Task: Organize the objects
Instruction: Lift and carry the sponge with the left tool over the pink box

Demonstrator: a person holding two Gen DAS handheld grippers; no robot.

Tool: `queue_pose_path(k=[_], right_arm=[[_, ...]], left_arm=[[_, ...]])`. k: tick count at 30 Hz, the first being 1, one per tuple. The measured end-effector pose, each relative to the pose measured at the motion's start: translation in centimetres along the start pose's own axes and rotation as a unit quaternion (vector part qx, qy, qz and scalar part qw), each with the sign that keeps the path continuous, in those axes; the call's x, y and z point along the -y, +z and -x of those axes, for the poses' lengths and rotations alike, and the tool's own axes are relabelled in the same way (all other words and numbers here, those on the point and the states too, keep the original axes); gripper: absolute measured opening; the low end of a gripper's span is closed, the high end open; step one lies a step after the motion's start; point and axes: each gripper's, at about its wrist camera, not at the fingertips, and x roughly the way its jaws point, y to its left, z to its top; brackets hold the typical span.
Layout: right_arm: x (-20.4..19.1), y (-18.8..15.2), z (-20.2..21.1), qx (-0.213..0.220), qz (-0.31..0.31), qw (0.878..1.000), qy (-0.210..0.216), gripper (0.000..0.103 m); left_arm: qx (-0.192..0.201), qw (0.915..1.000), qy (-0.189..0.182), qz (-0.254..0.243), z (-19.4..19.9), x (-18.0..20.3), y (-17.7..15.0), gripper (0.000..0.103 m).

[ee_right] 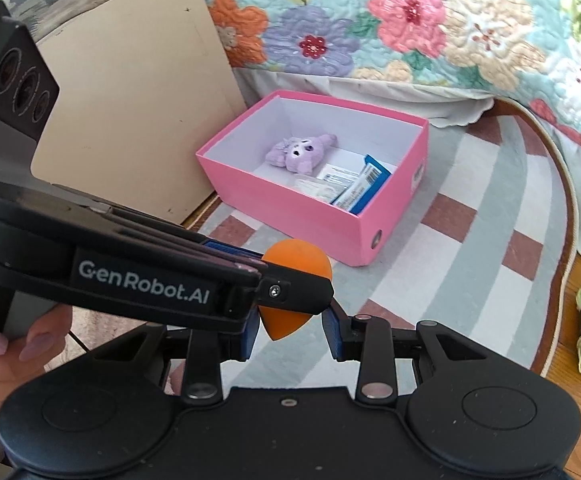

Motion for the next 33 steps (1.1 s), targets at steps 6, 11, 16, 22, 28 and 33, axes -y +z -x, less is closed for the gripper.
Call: queue_pose_path(k=[6,11,16,22,28,33], right_arm=[[-0.9,1.7,-0.5,-0.006,0.014,1.000,0.010,0.040],[-2.3,3.4,-1.0,-0.007,0.043,0.999,0.008,0.040],[-2.4,5.6,-2.2,-0.005,0.038,0.999,0.012,0.040],[-2.0,8.3,-4.7,0.013,0.043,0.999,0.002,0.042],[-0.3,11.6,-8.2,0.039,0.029,0.999,-0.010,0.043],[1.1,13.0,-11.7,0.034,0.020,0.999,-0.020,0.043]], left_arm=[[0.010,0.9999,0.005,0.011,1.2,-1.2,0.9,0.035],[0.023,0.9994,0.001,0.027,2.5,-2.8,1.9,0.035],[0.040,0.9986,0.011,0.032,2.8,-4.0,3.5,0.035],[0.055,0.9973,0.021,0.043,2.0,-6.4,6.7,0.035],[0.063,0.9954,0.035,0.063,-0.1,-8.4,11.0,0.035],[0.060,0.9949,0.043,0.069,-2.8,-10.5,12.7,0.035]])
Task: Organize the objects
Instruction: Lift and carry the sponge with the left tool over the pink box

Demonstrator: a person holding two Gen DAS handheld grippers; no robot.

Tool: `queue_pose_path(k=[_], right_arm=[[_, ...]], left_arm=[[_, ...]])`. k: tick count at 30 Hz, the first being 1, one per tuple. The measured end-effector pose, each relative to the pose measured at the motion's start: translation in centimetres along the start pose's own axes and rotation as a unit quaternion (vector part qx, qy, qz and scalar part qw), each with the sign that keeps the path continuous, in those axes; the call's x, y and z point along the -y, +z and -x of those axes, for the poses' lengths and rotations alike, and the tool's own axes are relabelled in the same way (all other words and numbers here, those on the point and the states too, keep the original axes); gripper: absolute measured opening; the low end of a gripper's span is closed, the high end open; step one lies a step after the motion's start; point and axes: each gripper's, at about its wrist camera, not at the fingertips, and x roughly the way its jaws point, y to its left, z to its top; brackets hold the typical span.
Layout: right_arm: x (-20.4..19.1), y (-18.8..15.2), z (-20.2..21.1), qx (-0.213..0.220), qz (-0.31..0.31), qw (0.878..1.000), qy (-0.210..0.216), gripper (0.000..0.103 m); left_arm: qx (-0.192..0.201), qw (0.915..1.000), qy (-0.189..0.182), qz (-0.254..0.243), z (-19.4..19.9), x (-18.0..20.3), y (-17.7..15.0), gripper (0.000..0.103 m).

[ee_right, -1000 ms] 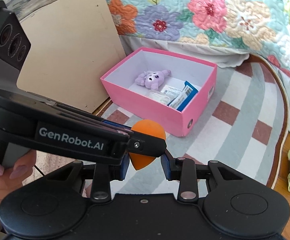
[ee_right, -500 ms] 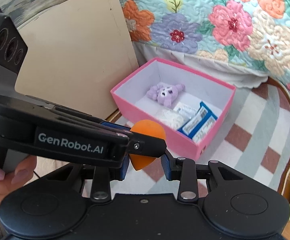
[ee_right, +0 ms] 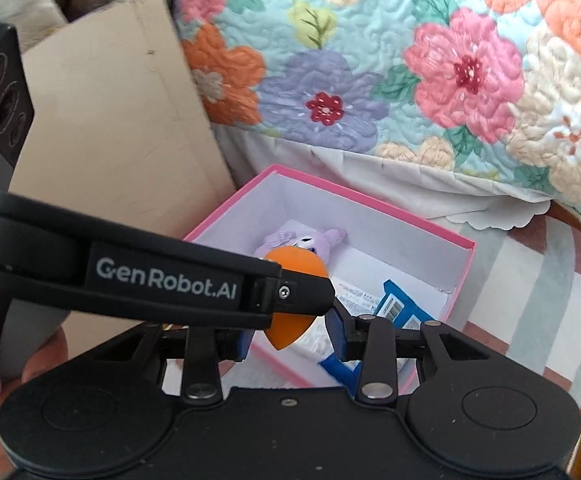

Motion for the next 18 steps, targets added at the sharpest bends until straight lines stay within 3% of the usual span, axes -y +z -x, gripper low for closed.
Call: queue_pose_path(k=[8,18], right_arm=[[1.9,-1.4,-5.0,-0.028,-0.006,1.000,-0.001,0.043],[2.6,-2.0,-7.6,0.002,-0.002,1.000,0.001,0.043]], left_arm=[[-0.008,0.9999,-0.012,0.001,-5.0,-2.8,-0.7,0.035],[0.028,0.9995,-0.012,0.006,-6.6,-4.2,-0.8,0.036]])
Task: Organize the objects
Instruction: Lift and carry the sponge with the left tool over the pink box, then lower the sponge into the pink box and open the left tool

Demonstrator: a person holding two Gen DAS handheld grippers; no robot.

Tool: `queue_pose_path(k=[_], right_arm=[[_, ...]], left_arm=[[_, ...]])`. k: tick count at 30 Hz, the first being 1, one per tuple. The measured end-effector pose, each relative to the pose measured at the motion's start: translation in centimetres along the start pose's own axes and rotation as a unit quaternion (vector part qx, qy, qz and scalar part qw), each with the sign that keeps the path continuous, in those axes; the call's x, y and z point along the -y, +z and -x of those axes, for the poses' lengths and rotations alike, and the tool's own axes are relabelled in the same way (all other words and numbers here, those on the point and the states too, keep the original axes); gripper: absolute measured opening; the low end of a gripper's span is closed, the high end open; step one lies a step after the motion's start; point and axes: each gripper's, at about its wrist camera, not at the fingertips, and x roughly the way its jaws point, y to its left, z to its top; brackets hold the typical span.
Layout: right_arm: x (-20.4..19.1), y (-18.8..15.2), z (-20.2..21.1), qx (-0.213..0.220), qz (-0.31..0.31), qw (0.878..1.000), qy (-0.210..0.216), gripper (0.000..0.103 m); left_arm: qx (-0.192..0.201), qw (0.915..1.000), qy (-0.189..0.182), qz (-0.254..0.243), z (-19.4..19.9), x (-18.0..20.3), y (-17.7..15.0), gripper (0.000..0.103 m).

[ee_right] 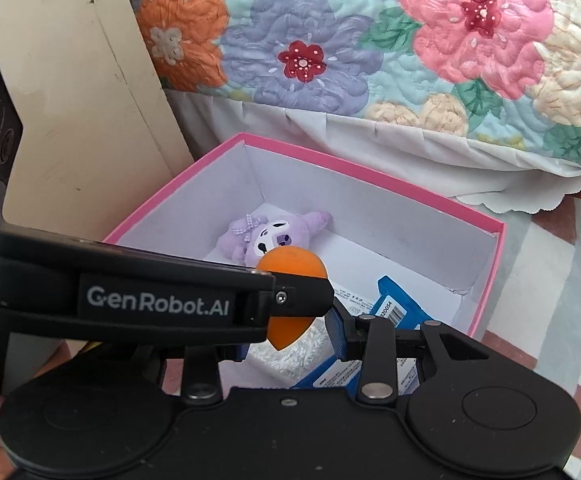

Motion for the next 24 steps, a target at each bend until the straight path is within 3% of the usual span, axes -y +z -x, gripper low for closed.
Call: queue_pose_path(k=[17,24], right_arm=[[0.8,-0.5,-2.4,-0.001,-0.011,1.000,-0.011,0.043],[0.8,-0.8,-2.1,0.001,-0.007,1.000,-0.011,0.050]], left_arm=[[0.009,0.9993,-0.010,0.033,-2.8,-2.1,-0.6,0.036],[0.015,0.9991,0.005,0.038,-3.7,-2.4,-0.4,0.036]])
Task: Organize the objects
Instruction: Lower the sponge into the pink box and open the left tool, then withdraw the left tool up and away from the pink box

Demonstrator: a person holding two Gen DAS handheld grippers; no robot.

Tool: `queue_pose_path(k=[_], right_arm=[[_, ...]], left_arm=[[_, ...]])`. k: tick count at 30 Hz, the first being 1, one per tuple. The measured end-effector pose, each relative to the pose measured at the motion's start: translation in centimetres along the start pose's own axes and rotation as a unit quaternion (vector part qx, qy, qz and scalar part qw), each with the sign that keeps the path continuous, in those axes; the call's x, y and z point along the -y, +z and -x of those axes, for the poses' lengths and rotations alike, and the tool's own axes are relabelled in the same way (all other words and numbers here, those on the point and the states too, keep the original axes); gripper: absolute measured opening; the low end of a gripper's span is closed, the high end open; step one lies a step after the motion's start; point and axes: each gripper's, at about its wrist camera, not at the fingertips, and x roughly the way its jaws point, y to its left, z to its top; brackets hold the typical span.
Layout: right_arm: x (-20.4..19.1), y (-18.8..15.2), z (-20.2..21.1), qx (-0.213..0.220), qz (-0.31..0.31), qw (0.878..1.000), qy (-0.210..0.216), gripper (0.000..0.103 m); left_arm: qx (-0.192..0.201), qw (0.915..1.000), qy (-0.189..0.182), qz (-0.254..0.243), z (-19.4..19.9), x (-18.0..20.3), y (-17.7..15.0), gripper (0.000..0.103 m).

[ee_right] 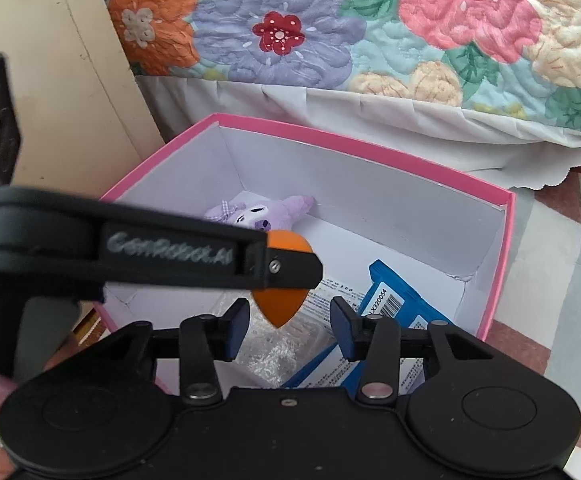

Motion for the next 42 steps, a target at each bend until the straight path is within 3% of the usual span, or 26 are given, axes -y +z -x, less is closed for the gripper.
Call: queue_pose_path(k=[7,10,19,22,26,30,34,38,40,42], right_arm=[[-0.1,-0.6,0.8,0.011,0.007,1.000,0.016,0.049],[0.0,-1.0,1.6,0.013,0.007,1.000,0.017,0.050],[-1.5,-1.3,6.1,0.024,0.046,0.999,0.007,0.050],[-2.2,-1.2,7.5,0.014,0.067,0.997,-0.023,0.050],[-2.6,-1.0,9.3,0.010,0.067,0.998,-0.014,0.050],[-2.7,-1.0,11.2,0.004,0.047,0.999,0.010,0.054],[-3.9,-1.0,13.2,0.011,0.063,0.998,-0.016,0.054],[-4.5,-0.9,15.3,0.011,0.068,0.998,0.001,0.054],[-4.9,-1.1,16.2,0.011,0.070,0.997,0.002,0.059],[-5.4,-1.5,16.9,0.011,0.069,0.998,0.004,0.070]], left_arm=[[-0.003,0.9992,0.029,-0.029,0.0,0.9,-0.3,0.038],[-0.003,0.9989,0.026,-0.040,1.3,1.6,-0.1,0.041],[-0.021,0.9935,0.082,-0.075,5.9,3.3,-0.4,0.047],[-0.027,0.9920,0.084,-0.090,7.7,3.8,-0.6,0.047],[-0.026,0.9882,0.107,-0.106,9.9,4.8,-1.0,0.047],[-0.043,0.9890,0.105,-0.096,11.6,4.9,-1.4,0.047],[-0.033,0.9880,0.112,-0.101,13.7,5.6,-1.4,0.048],[-0.037,0.9887,0.109,-0.097,15.4,6.2,-2.0,0.049],[-0.042,0.9882,0.111,-0.096,16.0,6.4,-2.5,0.050],[-0.047,0.9875,0.114,-0.097,16.6,6.7,-3.2,0.050]])
